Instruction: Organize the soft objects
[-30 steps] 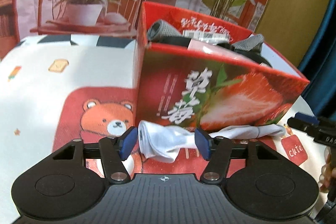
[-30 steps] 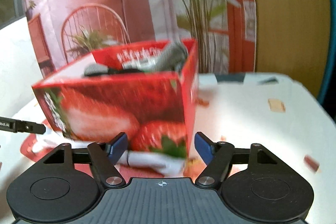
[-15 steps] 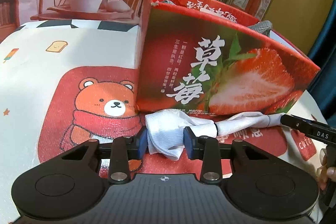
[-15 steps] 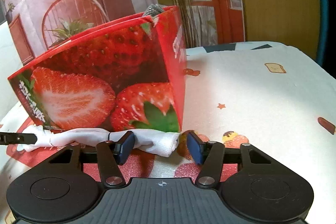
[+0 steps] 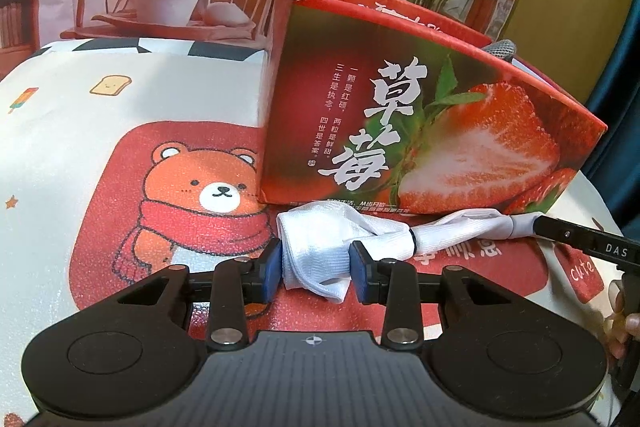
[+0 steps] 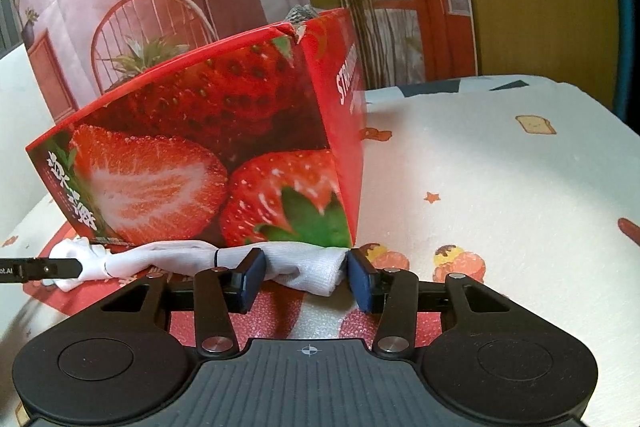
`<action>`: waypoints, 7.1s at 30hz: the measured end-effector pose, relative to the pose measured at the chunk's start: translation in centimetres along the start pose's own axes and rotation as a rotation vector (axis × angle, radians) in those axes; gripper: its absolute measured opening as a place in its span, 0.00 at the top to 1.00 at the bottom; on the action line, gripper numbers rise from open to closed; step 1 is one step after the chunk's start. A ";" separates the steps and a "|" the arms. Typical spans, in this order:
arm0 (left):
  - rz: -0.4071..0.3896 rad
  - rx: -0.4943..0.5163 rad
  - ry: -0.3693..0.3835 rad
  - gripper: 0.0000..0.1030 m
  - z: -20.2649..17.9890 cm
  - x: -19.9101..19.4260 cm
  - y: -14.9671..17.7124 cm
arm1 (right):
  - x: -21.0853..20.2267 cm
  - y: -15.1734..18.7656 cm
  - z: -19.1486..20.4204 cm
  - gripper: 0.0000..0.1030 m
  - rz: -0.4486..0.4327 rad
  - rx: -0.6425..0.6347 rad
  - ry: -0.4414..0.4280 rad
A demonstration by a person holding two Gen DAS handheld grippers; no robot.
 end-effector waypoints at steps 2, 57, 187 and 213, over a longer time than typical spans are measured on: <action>-0.002 0.002 -0.002 0.63 0.0 0.0 0.0 | 0.0 0.0 -0.2 0.59 -0.003 0.011 -0.009; -0.262 0.197 0.000 0.83 -9.8 0.5 -17.2 | 1.0 -18.4 3.4 0.91 -0.154 -0.340 0.137; -0.522 0.137 -0.259 0.00 -14.6 -32.8 -6.2 | -28.3 -14.9 11.7 0.00 -0.262 -0.136 0.170; -0.523 0.129 -0.264 0.00 -14.5 -32.7 -6.3 | -28.1 -15.0 11.6 0.00 -0.256 -0.136 0.174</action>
Point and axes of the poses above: each gripper's, at about its wrist camera, not at the fingertips, and x roughly the way its jaws point, z to its left, y to its underside, the point moved 2 cm from there along x, roughly the way its jaws point, and after that the axes turned 11 degrees about -x, right-handed, at the moved point
